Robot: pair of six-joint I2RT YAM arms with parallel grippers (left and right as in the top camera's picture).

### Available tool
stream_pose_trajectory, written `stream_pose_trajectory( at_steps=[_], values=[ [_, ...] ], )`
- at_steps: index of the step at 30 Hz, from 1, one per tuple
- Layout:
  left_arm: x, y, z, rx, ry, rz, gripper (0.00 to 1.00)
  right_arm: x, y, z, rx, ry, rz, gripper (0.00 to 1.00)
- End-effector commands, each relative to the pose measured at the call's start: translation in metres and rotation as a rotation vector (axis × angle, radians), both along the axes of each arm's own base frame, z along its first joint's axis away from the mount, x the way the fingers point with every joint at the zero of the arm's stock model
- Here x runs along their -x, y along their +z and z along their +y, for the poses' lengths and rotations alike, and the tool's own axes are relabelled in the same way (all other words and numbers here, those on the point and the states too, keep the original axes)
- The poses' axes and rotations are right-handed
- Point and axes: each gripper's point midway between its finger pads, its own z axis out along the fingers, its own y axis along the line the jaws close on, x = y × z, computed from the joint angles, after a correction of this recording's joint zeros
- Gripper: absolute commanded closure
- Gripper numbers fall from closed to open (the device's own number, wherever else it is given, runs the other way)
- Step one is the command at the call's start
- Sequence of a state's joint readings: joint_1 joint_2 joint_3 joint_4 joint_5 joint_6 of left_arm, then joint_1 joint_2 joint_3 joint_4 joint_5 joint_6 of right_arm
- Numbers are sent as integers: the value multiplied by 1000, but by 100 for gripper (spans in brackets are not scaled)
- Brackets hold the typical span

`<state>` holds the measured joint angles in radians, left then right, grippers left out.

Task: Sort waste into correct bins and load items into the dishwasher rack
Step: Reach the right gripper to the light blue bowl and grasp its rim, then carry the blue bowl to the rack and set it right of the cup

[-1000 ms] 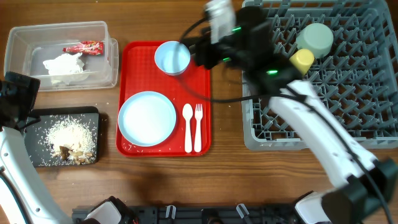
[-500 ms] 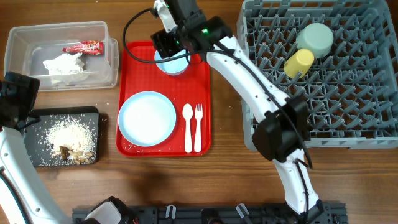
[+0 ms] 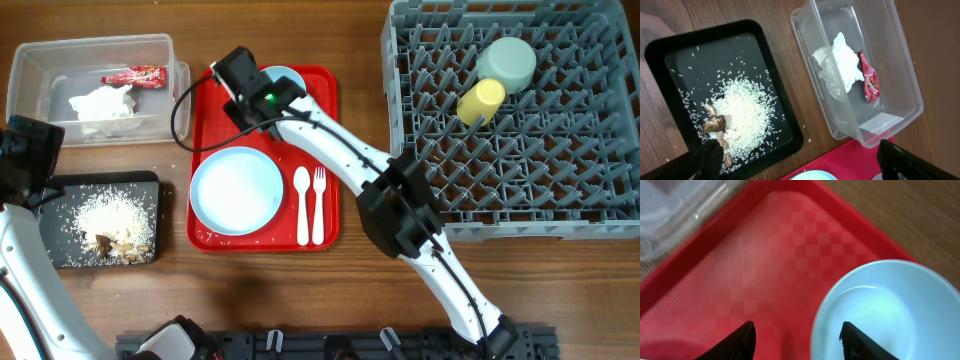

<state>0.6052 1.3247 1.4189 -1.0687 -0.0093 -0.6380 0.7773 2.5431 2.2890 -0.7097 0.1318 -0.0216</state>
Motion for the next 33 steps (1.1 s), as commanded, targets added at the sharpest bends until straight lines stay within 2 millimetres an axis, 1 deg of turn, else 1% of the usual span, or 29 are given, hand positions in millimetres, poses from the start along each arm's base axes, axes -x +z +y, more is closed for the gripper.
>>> stream_pose_trajectory(
  at_steps=[1, 4, 5, 7, 8, 10, 11, 13, 14, 15, 18, 19, 20, 22, 23, 24, 25, 27, 29, 32, 33],
  values=[
    [0, 6, 2, -10, 5, -14, 0, -9, -22, -13, 85, -22, -19, 45],
    [0, 6, 2, -10, 5, -14, 0, -6, -27, -15, 100, -21, -4, 53],
    [0, 6, 2, -10, 5, -14, 0, -6, -27, -15, 99, -20, -4, 59],
    [0, 6, 2, -10, 5, -14, 0, -6, -24, -15, 97, -21, -7, 62],
    [0, 6, 2, -10, 5, -14, 0, -6, -20, -15, 93, -25, -8, 67],
    [0, 6, 2, -10, 5, -14, 0, -6, -10, -16, 78, -43, -13, 81],
    [0, 6, 2, -10, 5, -14, 0, -7, 0, -17, 66, -55, -24, 88],
    [0, 6, 2, -10, 5, -14, 0, -8, 22, -16, 41, -57, -48, 95],
    [0, 6, 2, -10, 5, -14, 0, -8, 35, -16, 28, -58, -60, 96],
    [0, 6, 2, -10, 5, -14, 0, -7, 55, -17, 4, -65, -78, 96],
    [0, 6, 2, -10, 5, -14, 0, -9, 97, -23, -50, -93, -117, 96],
    [0, 6, 2, -10, 5, -14, 0, -13, 123, -33, -93, -136, -141, 96],
    [0, 6, 2, -10, 5, -14, 0, -15, 141, -40, -121, -158, -157, 96],
    [0, 6, 2, -10, 5, -14, 0, -23, 190, -70, -193, -233, -199, 96],
    [0, 6, 2, -10, 5, -14, 0, -29, 219, -99, -234, -296, -217, 95],
    [0, 6, 2, -10, 5, -14, 0, -33, 240, -130, -267, -364, -221, 96],
    [0, 6, 2, -10, 5, -14, 0, -35, 256, -160, -297, -422, -212, 96],
    [0, 6, 2, -10, 5, -14, 0, -35, 276, -223, -345, -539, -172, 96],
    [0, 6, 2, -10, 5, -14, 0, -27, 290, -286, -394, -663, -121, 96],
    [0, 6, 2, -10, 5, -14, 0, -9, 304, -362, -453, -816, -74, 96],
    [0, 6, 2, -10, 5, -14, 0, -2, 306, -384, -469, -867, -58, 96]
  ],
)
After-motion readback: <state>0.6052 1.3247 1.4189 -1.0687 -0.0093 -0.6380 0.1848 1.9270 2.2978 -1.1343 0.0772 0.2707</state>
